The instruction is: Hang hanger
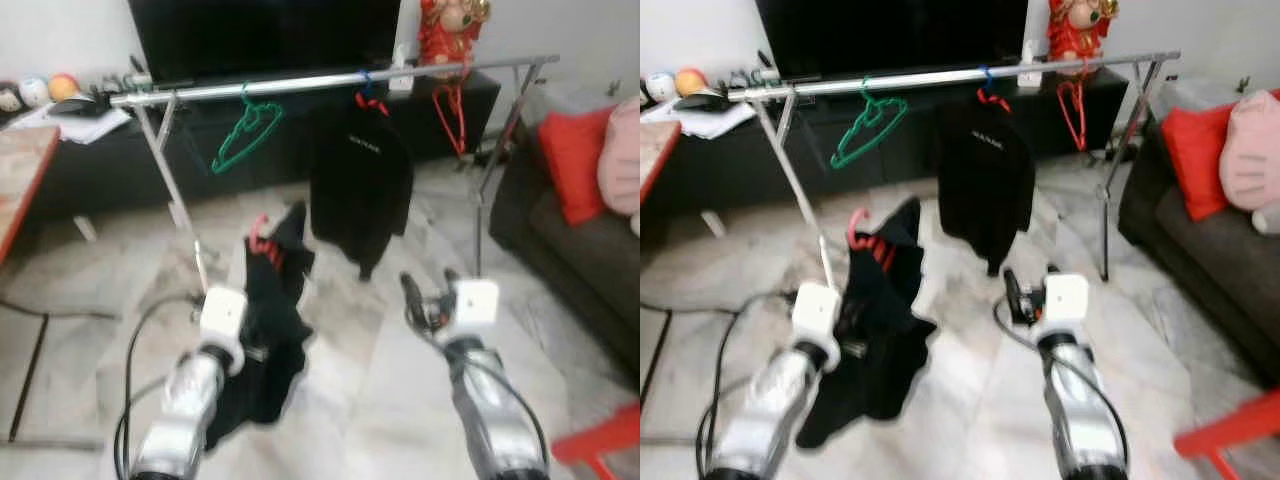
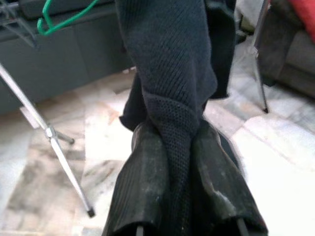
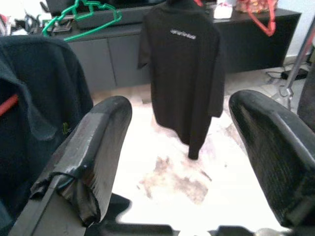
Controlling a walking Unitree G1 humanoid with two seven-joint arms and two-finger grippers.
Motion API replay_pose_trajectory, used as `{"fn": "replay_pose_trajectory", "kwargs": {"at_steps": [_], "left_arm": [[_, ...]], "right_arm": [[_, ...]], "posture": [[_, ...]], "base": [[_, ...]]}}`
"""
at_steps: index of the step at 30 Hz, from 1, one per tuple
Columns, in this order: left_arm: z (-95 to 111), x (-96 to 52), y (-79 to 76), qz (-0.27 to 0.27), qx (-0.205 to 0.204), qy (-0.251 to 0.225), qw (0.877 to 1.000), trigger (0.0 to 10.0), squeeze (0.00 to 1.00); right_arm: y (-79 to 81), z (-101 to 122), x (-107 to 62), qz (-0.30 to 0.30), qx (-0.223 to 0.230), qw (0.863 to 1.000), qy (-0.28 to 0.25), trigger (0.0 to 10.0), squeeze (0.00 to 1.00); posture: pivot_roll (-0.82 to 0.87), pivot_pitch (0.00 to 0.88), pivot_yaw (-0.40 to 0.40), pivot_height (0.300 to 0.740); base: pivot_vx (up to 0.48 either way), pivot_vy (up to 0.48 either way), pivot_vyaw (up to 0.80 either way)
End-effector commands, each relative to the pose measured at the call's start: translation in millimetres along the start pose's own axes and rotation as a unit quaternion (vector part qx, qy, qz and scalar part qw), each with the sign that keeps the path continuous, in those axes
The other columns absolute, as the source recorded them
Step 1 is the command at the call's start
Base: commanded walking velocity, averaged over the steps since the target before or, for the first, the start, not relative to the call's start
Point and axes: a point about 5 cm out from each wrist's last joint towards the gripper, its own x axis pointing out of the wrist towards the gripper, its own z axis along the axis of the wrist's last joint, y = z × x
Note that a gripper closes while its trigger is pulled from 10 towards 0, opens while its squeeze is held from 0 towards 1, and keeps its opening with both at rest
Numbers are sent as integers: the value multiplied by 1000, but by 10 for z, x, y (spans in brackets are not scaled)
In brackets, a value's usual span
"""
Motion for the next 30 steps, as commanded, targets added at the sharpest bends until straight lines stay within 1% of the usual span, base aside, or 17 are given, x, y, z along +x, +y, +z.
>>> {"fn": "replay_pose_trajectory", "kwargs": {"at_steps": [1,5,7,18,30], "left_arm": [[154,23,60,7,8,-33,999,10000,0],[151,18,63,6,9,-32,999,10000,0],[138,22,65,3,15,-27,1000,10000,0],[164,29,36,2,9,-32,999,10000,0],[162,9,46,2,12,-30,999,10000,0]], "right_arm": [[65,18,16,9,1,1000,-4,10000,0],[77,34,19,9,2,1000,-6,10000,0],[72,29,17,8,1,1000,-5,10000,0],[49,61,30,3,4,1000,-11,10000,0],[72,52,50,10,-2,1000,-7,10000,0]], "posture": [[-123,14,-2,740],[-133,16,5,740],[-132,12,6,740],[-102,26,0,740],[-102,25,2,740]], "base": [[0,0,0],[0,0,0],[0,0,0],[0,0,0],[0,0,0]]}}
